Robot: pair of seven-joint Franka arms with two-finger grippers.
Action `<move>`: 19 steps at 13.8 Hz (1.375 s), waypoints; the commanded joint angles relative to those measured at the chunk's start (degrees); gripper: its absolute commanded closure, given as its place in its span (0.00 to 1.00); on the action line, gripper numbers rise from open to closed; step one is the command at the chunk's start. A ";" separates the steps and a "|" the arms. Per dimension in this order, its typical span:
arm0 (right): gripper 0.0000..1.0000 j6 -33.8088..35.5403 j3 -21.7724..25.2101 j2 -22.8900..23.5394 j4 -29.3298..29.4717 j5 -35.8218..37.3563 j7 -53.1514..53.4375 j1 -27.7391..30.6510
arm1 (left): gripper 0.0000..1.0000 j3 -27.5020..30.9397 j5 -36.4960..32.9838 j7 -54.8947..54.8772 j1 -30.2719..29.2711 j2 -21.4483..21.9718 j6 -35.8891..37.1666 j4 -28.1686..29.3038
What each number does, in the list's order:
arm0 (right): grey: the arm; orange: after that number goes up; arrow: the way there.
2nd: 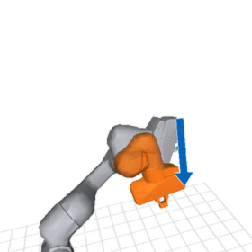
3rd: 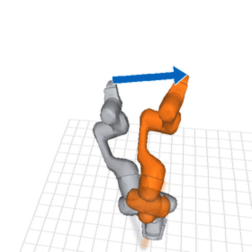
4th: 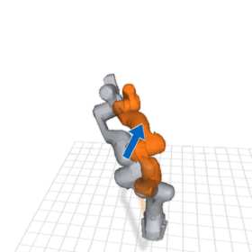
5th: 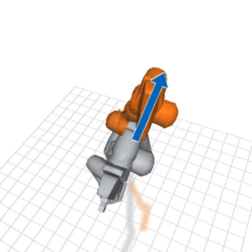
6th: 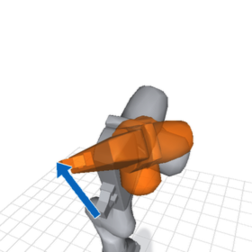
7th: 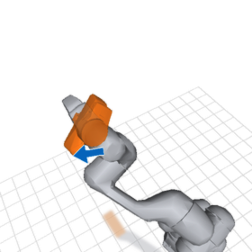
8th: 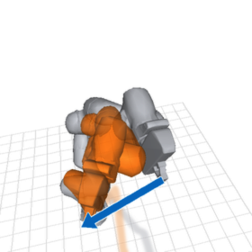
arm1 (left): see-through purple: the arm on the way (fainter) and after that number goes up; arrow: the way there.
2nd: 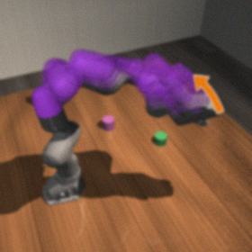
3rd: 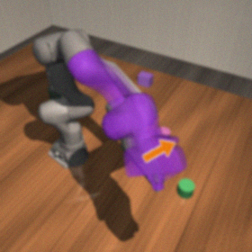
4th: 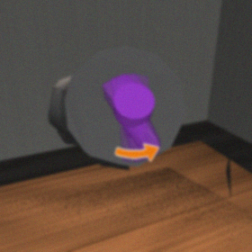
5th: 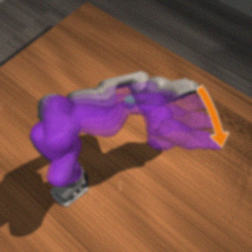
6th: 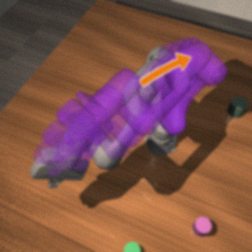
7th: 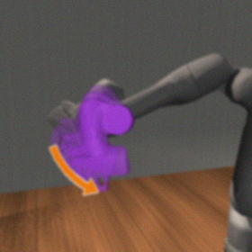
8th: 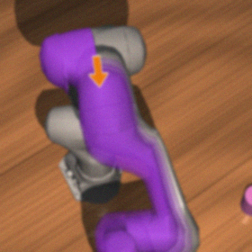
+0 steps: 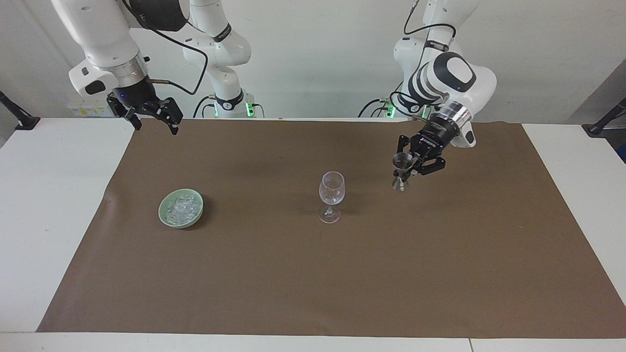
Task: Pour wine and add ice with both arms
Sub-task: 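Carry the jigger with the left gripper to the clear glass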
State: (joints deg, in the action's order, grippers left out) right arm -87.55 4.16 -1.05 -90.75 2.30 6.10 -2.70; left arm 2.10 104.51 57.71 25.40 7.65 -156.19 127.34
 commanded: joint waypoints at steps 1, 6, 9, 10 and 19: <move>0.00 0.10 -0.03 -1.15 -1.09 -1.42 -1.62 0.32 | 1.00 0.71 0.08 0.47 6.48 -2.98 -9.45 -3.58; 0.00 0.10 -0.03 -1.15 -1.09 -1.42 -1.62 0.32 | 1.00 0.63 -0.62 -5.22 13.87 -5.89 -22.12 -6.05; 0.00 0.10 -0.03 -1.15 -1.09 -1.42 -1.62 0.32 | 1.00 0.36 -0.62 -9.80 15.64 -6.85 -25.20 -7.46; 0.00 0.10 -0.03 -1.15 -1.18 -1.42 -1.62 0.32 | 1.00 -0.68 -0.62 -12.08 15.73 -6.95 -26.78 -7.72; 0.00 0.10 -0.03 -1.15 -1.09 -1.42 -1.62 0.32 | 1.00 -4.03 -0.53 -28.60 16.34 -8.53 -35.49 -7.81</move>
State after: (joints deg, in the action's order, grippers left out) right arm -87.55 4.16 -1.05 -90.75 2.30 6.10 -2.70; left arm -2.06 104.15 31.94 40.33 0.19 -188.67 120.73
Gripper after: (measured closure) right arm 0.000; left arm 0.784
